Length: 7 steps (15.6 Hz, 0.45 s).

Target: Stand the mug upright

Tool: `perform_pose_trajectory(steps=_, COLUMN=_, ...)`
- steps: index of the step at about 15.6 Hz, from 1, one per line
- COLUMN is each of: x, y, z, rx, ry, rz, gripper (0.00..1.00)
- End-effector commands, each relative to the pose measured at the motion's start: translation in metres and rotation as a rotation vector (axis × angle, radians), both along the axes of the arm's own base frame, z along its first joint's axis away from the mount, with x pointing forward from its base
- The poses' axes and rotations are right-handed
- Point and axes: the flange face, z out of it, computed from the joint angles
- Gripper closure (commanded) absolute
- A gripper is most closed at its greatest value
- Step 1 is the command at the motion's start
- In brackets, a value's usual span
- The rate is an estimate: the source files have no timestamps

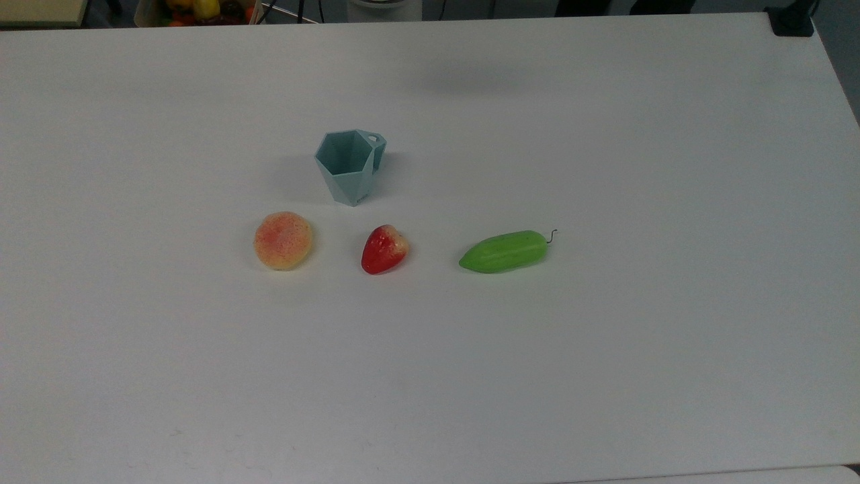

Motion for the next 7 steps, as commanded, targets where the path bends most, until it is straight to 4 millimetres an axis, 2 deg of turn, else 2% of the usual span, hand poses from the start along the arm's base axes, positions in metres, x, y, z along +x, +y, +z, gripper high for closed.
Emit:
perform_pose_trajectory(steps=1, x=0.0165, y=-0.0246, z=-0.0063, rx=-0.013, ry=-0.13, rz=0.132, gripper=0.0)
perform_pose_trajectory(steps=4, x=0.0186, y=-0.0306, z=-0.0091, rx=-0.037, ry=-0.148, rz=0.145, gripper=0.0)
perform_pose_trajectory(steps=7, x=0.0181, y=-0.0274, z=-0.011, rx=-0.047, ry=-0.142, rz=0.16, gripper=0.0)
